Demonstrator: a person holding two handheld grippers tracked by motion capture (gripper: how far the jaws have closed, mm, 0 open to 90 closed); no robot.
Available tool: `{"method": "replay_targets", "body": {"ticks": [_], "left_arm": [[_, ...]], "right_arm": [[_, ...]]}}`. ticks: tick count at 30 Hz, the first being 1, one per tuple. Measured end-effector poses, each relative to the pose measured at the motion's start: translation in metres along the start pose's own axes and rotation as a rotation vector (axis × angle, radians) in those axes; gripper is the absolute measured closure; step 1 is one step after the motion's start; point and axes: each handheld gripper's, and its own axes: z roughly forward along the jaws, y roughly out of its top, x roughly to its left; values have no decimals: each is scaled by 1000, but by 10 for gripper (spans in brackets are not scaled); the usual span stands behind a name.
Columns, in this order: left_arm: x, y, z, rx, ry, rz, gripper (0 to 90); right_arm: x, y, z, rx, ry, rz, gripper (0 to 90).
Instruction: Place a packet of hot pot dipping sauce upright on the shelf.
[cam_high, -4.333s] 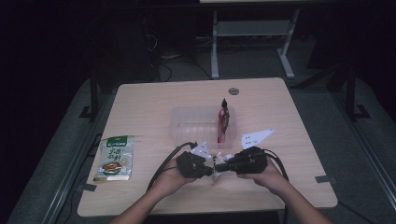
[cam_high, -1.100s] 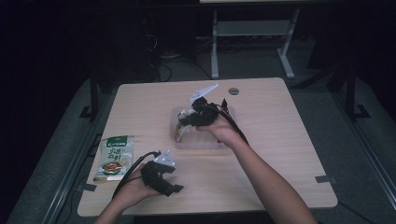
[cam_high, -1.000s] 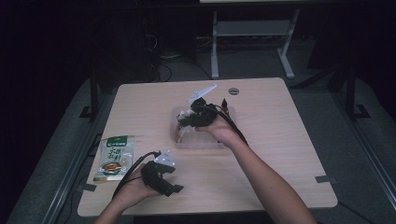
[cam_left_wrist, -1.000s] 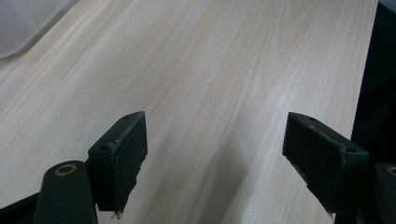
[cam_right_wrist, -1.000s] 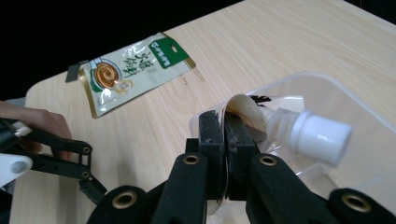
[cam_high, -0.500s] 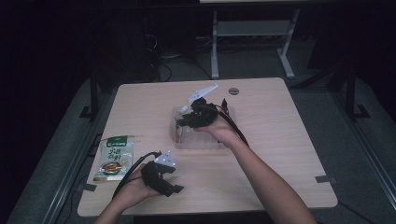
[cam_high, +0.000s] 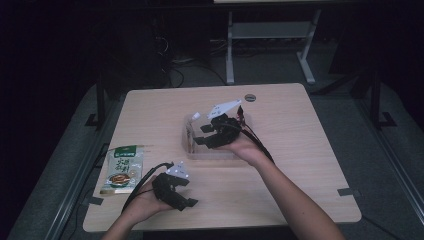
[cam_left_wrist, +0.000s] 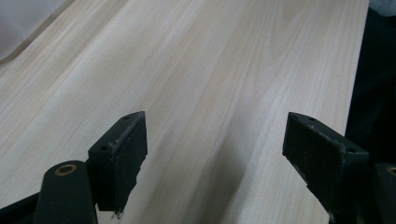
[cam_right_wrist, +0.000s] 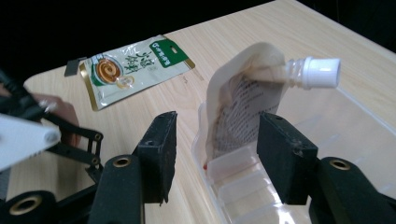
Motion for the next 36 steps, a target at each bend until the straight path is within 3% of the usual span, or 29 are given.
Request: {"method": "replay_targets", "body": {"ticks": [8,10,12,28,32,36], "left_arm": [[0,1,-2,-7,9,27,216],[-1,1,-2,-17,11,14,217],[-1,1,-3,-24,16,13,219],[-1,0,-5,-35,35,4,225],[0,-2,-8,-40,50,-16,230],[6,-4,-16,-41,95,-34,243]], "right_arm": [[11,-16,-17,-10,25,-23,461],[14,-22,-21,-7,30,-21,458],[15,-28,-26,-5,27,-56,454],[25,-77,-59,-1,22,-12,406],[26,-93,-67,10,23,8,395],[26,-109,-73,25,14,25,384]]}}
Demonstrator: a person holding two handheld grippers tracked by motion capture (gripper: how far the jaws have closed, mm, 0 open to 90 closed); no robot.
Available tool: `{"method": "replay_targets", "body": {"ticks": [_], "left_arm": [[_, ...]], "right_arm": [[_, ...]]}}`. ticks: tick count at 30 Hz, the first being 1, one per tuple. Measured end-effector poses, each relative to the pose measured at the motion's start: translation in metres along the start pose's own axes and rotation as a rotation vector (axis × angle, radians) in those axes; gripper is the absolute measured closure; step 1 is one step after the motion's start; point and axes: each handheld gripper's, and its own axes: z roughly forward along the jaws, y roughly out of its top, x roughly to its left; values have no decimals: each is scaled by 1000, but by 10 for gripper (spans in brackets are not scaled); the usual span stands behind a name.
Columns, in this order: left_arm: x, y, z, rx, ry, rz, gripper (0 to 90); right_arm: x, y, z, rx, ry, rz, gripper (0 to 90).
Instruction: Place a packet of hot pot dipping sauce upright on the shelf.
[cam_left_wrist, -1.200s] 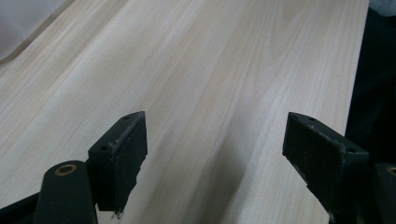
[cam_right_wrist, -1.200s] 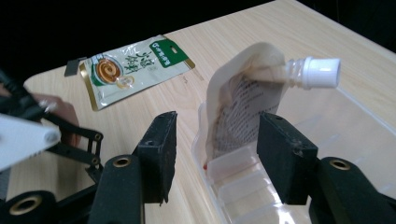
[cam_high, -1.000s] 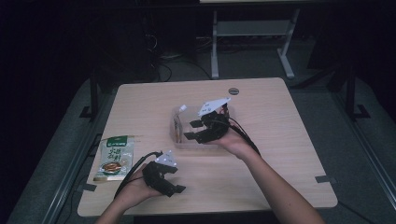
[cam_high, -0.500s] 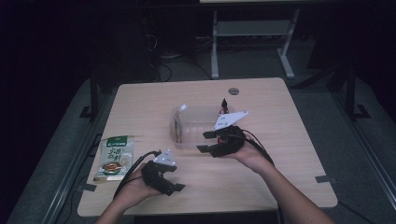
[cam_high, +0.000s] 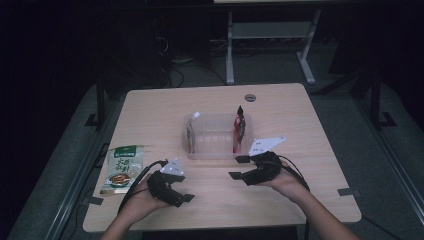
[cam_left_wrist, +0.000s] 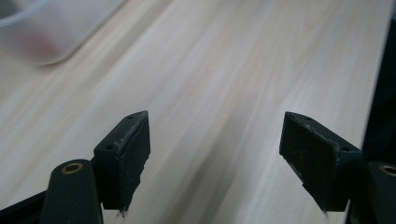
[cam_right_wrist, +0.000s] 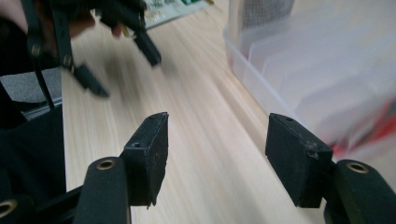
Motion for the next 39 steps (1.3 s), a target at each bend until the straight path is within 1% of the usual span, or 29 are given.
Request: {"method": "replay_targets", "body": {"ticks": [4,6,8,11,12,15,16,17,19,20,21,23,27,28,32,34,36,39], "left_arm": [[12,-5,-13,-3,74,-35,280],[19,-9,-22,-5,114,-59,316],[28,-14,-32,1,156,-85,373],[43,-26,-51,-4,219,-152,495],[49,-30,-57,-7,240,-164,544],[63,-45,-76,-16,301,-251,677],[67,-51,-82,-15,319,-281,695],[72,-56,-88,-14,338,-305,719],[81,-68,-99,-13,378,-351,736],[84,-73,-103,-9,399,-379,735],[88,-79,-107,-5,415,-396,727],[93,-89,-112,-7,433,-437,714],[102,-102,-117,-4,460,-489,679],[104,-104,-116,3,466,-500,663],[110,-112,-113,13,497,-551,546],[113,-115,-111,16,497,-580,492],[115,-118,-108,22,495,-587,438],[118,-122,-103,17,483,-614,392]], "right_arm": [[-2,-14,-6,20,-16,23,375],[-3,-19,-8,23,-25,32,371],[-3,-24,-12,28,-28,42,365],[-4,-31,-17,28,-39,55,362],[-4,-33,-18,29,-41,59,361],[-7,-38,-21,34,-53,72,361],[-7,-38,-21,35,-57,80,360],[-8,-38,-21,36,-60,77,361],[-8,-37,-20,32,-59,75,361],[-8,-37,-20,30,-57,73,361],[-7,-36,-20,32,-59,69,361],[-8,-36,-19,32,-57,65,361],[-9,-35,-17,35,-55,65,361],[-10,-35,-17,38,-54,65,361],[-10,-37,-16,48,-58,65,362],[-10,-37,-17,47,-59,65,363],[-9,-37,-17,45,-60,63,364],[-9,-37,-17,44,-60,61,363]]}}
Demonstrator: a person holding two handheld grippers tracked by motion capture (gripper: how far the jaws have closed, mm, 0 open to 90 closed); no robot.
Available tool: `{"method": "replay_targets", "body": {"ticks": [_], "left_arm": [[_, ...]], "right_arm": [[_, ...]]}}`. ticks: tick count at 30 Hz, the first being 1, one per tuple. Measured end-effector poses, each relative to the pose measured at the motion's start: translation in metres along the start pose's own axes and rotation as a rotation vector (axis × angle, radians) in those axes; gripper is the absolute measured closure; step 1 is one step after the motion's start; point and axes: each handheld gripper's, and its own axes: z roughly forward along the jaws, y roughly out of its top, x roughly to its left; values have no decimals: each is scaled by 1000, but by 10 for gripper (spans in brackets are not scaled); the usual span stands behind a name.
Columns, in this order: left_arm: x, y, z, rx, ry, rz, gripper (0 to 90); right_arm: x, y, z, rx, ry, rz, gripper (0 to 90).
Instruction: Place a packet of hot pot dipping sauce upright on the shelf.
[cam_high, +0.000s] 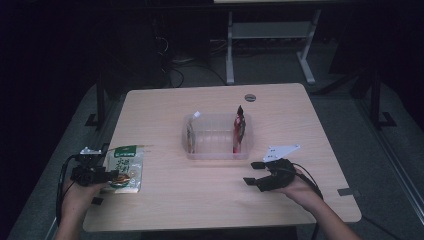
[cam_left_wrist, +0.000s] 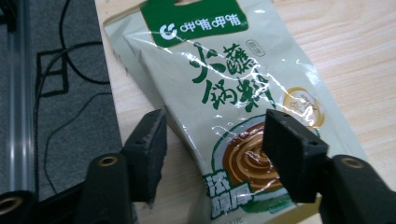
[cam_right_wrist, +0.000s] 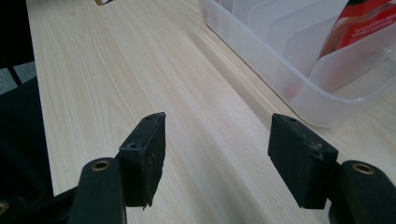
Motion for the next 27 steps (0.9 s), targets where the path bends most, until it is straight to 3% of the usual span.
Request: {"method": "replay_targets", "body": {"ticks": [8,12,18,22,27], "left_arm": [[3,-3,9,26,-48,-50,374],[2,-4,14,44,-85,-66,312],[-4,-3,15,53,-65,-64,341],[-9,-2,15,55,-72,-28,477],[-10,1,16,66,-47,13,623]], "right_arm": [[0,0,1,6,-7,-1,365],[0,0,0,6,-9,-3,366],[1,0,1,9,-10,-2,368],[1,0,1,9,-12,-6,368],[1,0,1,10,-11,-5,367]]}}
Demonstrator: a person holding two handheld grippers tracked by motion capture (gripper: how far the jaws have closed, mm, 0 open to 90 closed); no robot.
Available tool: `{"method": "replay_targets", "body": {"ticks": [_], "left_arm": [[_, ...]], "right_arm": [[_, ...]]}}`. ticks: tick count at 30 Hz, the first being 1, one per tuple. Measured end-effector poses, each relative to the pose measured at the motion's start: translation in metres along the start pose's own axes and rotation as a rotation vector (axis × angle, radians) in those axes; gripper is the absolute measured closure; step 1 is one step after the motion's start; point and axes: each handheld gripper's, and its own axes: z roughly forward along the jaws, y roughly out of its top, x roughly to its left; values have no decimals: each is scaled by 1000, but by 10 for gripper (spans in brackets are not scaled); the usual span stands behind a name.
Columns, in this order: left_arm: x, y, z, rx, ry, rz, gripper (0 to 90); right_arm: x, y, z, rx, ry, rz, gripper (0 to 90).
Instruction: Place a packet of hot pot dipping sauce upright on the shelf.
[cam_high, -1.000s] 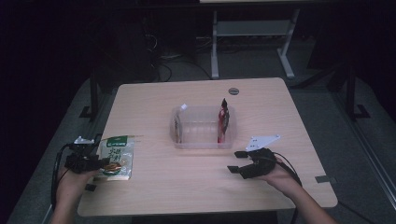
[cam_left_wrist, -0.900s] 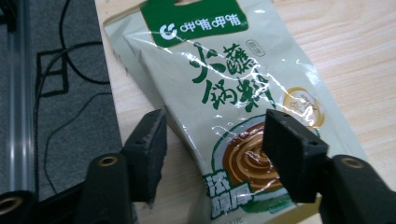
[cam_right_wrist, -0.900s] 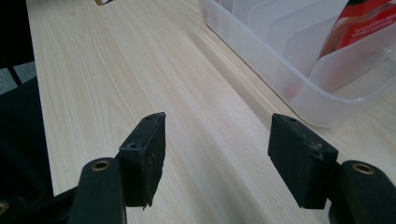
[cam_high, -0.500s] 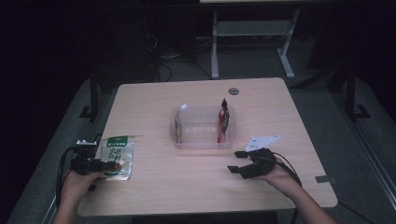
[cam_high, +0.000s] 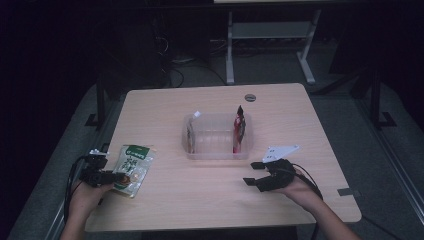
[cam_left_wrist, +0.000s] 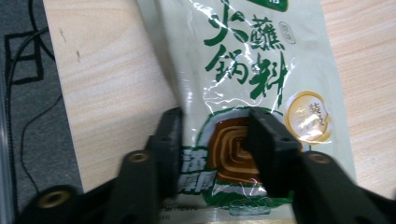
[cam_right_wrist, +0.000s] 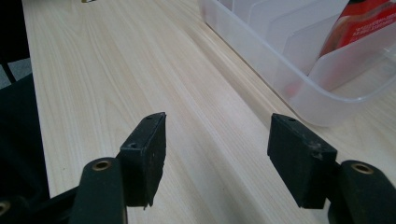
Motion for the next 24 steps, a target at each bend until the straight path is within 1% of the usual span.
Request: {"method": "replay_targets", "body": {"ticks": [4,5,6,7,9,11,12,14,15,17,20,24], "left_arm": [[1,1,1,4,-3,15,776],[1,2,1,6,-7,29,806],[1,2,1,2,-18,33,828],[1,2,1,3,-28,39,850],[2,3,1,-3,-49,57,869],[5,3,0,-4,-90,62,883],[6,3,-1,-4,-118,59,887],[7,2,-1,-14,-142,66,893],[7,2,-2,-19,-156,66,895],[6,3,-5,-37,-177,75,897],[2,6,-12,-70,-202,94,898],[-9,9,-22,-102,-224,142,899]], "right_arm": [[-2,-1,1,10,15,11,358],[-2,-1,2,15,17,15,343],[-2,-2,3,16,10,21,331],[-3,-2,4,23,9,21,341],[-3,-2,4,30,22,26,336],[-4,-2,4,30,29,26,316],[-4,-2,5,28,30,30,298],[-5,-1,6,31,29,35,265],[-6,-1,6,35,37,43,246],[-8,-1,8,46,50,48,224],[-8,0,7,39,62,40,188],[-6,1,6,24,72,18,148]]}}
